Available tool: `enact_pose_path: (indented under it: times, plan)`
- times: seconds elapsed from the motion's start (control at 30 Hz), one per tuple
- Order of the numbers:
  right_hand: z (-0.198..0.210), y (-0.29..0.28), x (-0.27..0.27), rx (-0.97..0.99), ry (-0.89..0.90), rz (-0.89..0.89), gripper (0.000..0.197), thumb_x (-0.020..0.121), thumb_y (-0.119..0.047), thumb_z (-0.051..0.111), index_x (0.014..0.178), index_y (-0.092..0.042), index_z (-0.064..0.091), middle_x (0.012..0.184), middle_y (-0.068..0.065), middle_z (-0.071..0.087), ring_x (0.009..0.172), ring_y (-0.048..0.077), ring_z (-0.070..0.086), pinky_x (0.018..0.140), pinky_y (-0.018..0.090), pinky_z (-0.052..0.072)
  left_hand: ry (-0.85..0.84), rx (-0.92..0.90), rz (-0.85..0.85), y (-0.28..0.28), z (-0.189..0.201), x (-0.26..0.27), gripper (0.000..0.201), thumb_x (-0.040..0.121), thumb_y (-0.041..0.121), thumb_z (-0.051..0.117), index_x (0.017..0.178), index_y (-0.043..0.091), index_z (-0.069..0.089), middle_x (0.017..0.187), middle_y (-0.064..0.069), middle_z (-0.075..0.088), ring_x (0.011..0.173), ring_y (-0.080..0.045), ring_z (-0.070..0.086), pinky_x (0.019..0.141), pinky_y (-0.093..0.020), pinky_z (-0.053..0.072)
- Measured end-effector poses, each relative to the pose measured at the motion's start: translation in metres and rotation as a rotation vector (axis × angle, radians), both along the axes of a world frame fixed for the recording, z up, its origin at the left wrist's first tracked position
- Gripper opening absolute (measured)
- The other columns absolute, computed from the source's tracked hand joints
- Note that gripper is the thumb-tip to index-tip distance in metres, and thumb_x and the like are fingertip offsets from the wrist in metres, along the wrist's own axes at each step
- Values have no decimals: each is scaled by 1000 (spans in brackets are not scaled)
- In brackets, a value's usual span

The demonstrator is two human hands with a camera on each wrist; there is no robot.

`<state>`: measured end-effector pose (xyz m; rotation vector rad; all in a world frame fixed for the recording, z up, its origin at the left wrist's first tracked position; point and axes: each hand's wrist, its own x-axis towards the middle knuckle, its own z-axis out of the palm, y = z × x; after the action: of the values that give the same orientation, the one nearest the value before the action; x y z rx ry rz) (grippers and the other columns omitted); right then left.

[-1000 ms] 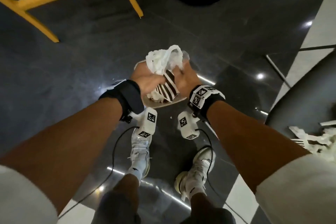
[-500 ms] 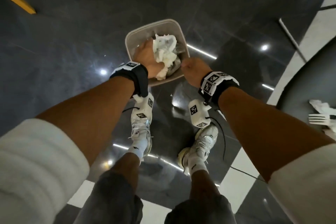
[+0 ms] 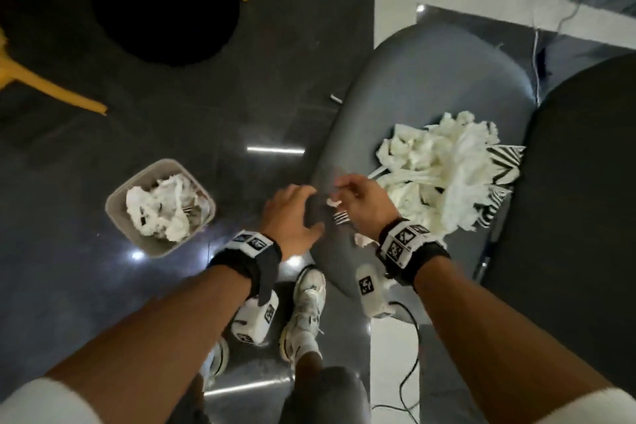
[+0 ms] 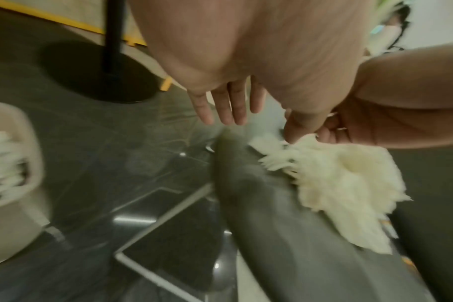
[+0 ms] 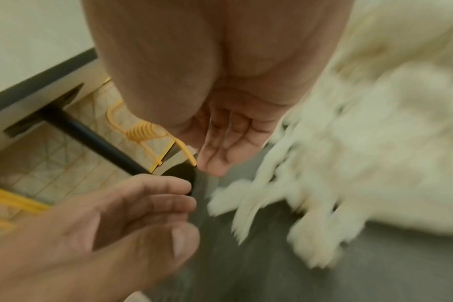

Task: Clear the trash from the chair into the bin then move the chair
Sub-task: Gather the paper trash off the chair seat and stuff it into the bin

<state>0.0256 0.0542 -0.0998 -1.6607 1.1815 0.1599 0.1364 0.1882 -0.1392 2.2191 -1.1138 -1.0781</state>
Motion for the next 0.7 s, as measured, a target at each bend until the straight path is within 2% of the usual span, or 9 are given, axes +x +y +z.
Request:
enact_pose_path:
  times: [0.07,0.17,0.23,0.3,0.4,0.5,0.57,0.7]
  plan:
    - [11,-42,-38,-95,93,41,24,87,-22,47,99,-30,66,92,-5,74,86,23,72,86,38,58,-45,-21,-180,-42,16,-37,76,74,46,69,142,28,39,144,1,41,132,-26,41,109,-41,34]
    - [21,-82,-82,-175,290,205,41,89,-7,43,117,-26,67,116,-7,70,105,17,65,95,26,49,-137,44,-376,-85,18,-78,94,68,53,72,147,37,24,153,1,23,140,-30,28,111,-46,27]
    - [21,-95,-103,-184,356,318,42,92,-3,44,124,-20,64,125,-1,66,114,21,62,99,24,46,-190,117,-451,-97,9,-97,95,65,58,74,144,46,23,158,-1,12,144,-31,16,112,-53,24]
    - [15,-99,-117,-203,363,427,41,90,-3,47,126,-16,63,128,4,62,120,26,58,102,28,45,-254,182,-500,-99,-1,-109,85,67,55,73,140,49,29,159,-2,7,146,-34,9,112,-60,22]
    - [4,-96,-129,-176,346,536,49,84,0,47,128,-17,60,132,8,55,124,28,53,107,34,43,-360,212,-575,-99,-7,-118,65,76,39,71,134,38,44,155,-2,21,140,-33,22,107,-60,26]
    - [-7,-92,-136,-200,278,541,45,86,-1,46,125,-18,61,128,8,54,120,28,54,106,34,43,-317,203,-573,-105,-2,-115,48,82,15,66,126,27,52,142,-2,37,128,-31,35,101,-51,32]
    - [-10,-92,-137,-211,225,500,39,87,-2,46,119,-17,62,121,7,56,113,27,56,100,34,46,-241,199,-539,-110,2,-107,48,81,4,61,125,21,51,135,-3,43,124,-31,41,99,-48,36]
    - [-6,-99,-137,-228,119,323,23,91,-10,45,108,-21,56,99,0,63,89,21,59,82,33,50,-107,149,-454,-112,10,-89,44,80,1,60,121,16,49,125,-4,50,116,-27,46,92,-44,46]
